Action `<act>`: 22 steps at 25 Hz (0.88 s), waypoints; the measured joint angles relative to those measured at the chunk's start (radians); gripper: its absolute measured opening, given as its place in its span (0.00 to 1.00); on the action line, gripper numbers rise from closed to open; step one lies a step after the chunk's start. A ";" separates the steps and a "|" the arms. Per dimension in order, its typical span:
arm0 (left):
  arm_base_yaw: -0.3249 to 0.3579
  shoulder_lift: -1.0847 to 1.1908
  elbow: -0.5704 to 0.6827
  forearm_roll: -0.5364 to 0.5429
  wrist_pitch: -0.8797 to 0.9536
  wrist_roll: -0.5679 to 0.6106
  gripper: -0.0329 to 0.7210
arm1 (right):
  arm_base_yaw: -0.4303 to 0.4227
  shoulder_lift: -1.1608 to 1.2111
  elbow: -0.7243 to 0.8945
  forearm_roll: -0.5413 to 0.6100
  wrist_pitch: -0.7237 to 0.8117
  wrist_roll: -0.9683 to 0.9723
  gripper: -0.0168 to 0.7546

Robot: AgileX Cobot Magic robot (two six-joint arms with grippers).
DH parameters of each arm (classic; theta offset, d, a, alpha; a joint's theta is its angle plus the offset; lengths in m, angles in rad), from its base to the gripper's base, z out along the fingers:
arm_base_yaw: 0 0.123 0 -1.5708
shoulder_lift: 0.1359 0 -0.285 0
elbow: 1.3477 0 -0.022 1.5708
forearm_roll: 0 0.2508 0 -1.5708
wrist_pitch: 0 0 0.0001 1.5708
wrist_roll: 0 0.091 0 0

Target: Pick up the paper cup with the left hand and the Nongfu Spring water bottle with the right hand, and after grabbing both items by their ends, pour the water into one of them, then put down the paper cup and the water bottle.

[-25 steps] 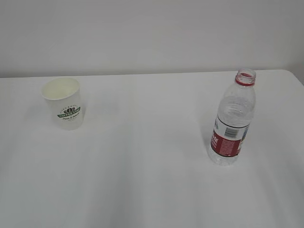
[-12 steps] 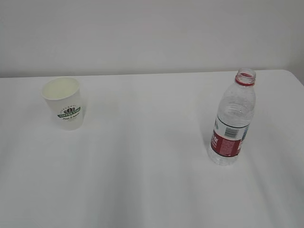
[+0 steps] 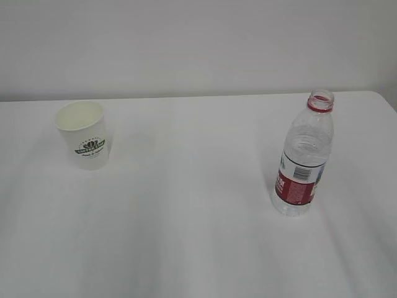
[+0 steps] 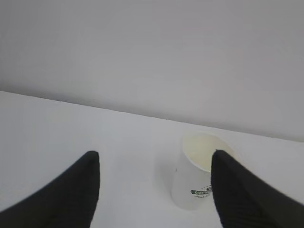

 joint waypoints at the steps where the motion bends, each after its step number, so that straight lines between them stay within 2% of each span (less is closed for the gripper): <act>1: -0.021 0.000 0.014 0.007 -0.022 0.000 0.74 | 0.000 0.000 0.016 0.004 -0.010 0.001 0.70; 7: -0.144 0.029 0.039 0.099 -0.074 0.000 0.74 | 0.000 0.000 0.092 0.026 -0.082 0.024 0.70; 12: -0.217 0.164 0.039 0.112 -0.119 0.000 0.74 | 0.000 0.005 0.126 0.040 -0.100 0.037 0.70; 16: -0.250 0.296 0.039 0.113 -0.242 0.000 0.74 | 0.000 0.077 0.126 0.021 -0.163 0.040 0.70; 22: -0.262 0.436 0.039 0.115 -0.405 -0.002 0.74 | 0.000 0.296 0.126 -0.044 -0.314 0.040 0.70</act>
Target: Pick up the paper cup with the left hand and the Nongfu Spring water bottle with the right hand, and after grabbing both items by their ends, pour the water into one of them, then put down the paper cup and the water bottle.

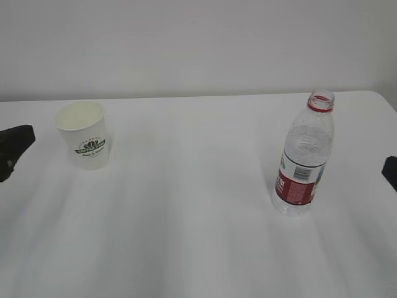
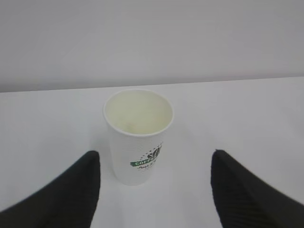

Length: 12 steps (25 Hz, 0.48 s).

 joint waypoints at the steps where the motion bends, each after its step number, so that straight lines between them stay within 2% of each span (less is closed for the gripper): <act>1: 0.000 0.024 0.000 0.004 -0.019 0.000 0.74 | 0.000 0.038 0.000 -0.007 -0.030 0.000 0.70; 12: 0.000 0.235 0.000 0.033 -0.240 -0.020 0.74 | 0.000 0.454 0.000 -0.017 -0.434 0.000 0.70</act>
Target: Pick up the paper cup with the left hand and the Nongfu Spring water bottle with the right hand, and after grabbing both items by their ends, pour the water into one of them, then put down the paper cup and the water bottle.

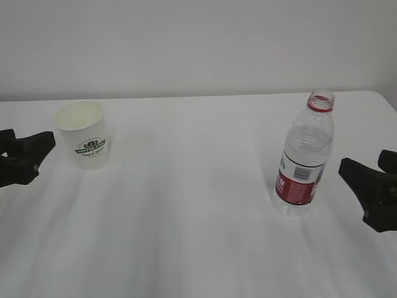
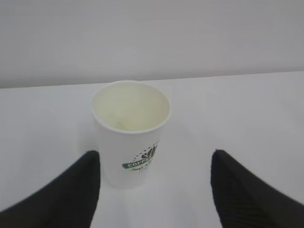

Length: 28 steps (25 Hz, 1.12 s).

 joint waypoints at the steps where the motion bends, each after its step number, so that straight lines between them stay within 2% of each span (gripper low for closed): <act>1: 0.000 0.013 0.002 0.012 -0.018 0.000 0.74 | 0.000 0.035 0.000 0.000 -0.032 0.000 0.70; 7: 0.000 0.086 0.068 0.042 -0.180 -0.002 0.74 | 0.000 0.192 0.053 0.024 -0.291 -0.070 0.70; 10: 0.000 0.144 0.109 0.060 -0.263 -0.002 0.74 | 0.000 0.259 0.084 0.053 -0.369 -0.125 0.70; 13: 0.000 0.210 0.149 0.078 -0.346 -0.002 0.74 | 0.000 0.315 0.095 0.065 -0.379 -0.138 0.70; 18: 0.000 0.270 0.169 0.103 -0.365 -0.002 0.74 | 0.000 0.356 0.097 0.065 -0.385 -0.144 0.70; 23: 0.000 0.277 0.169 0.126 -0.367 -0.004 0.74 | 0.000 0.368 0.097 0.123 -0.389 -0.146 0.71; 28: 0.000 0.279 0.169 0.144 -0.367 -0.004 0.74 | 0.000 0.424 0.088 0.123 -0.393 -0.149 0.86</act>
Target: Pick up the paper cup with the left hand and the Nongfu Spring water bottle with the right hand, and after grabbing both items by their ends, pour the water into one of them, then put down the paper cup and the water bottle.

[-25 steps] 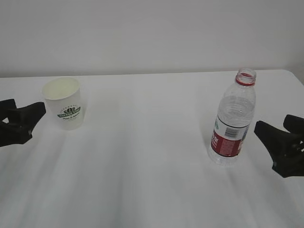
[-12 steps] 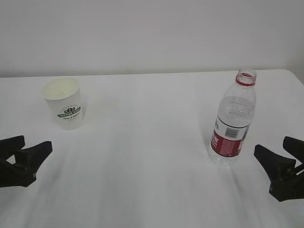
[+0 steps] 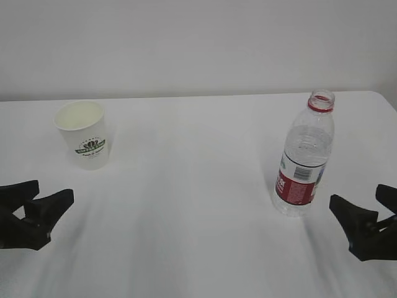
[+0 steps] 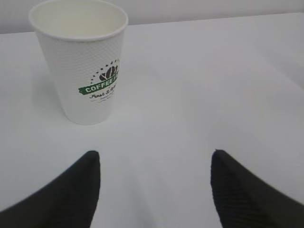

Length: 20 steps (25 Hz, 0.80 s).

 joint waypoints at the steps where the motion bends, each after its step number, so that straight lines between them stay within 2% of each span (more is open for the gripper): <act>1: 0.000 0.000 0.000 0.001 0.000 0.000 0.74 | 0.000 0.017 -0.007 -0.004 0.000 0.000 0.88; 20: 0.000 0.000 0.000 0.003 -0.002 0.000 0.74 | 0.000 0.210 -0.199 -0.150 0.000 0.010 0.89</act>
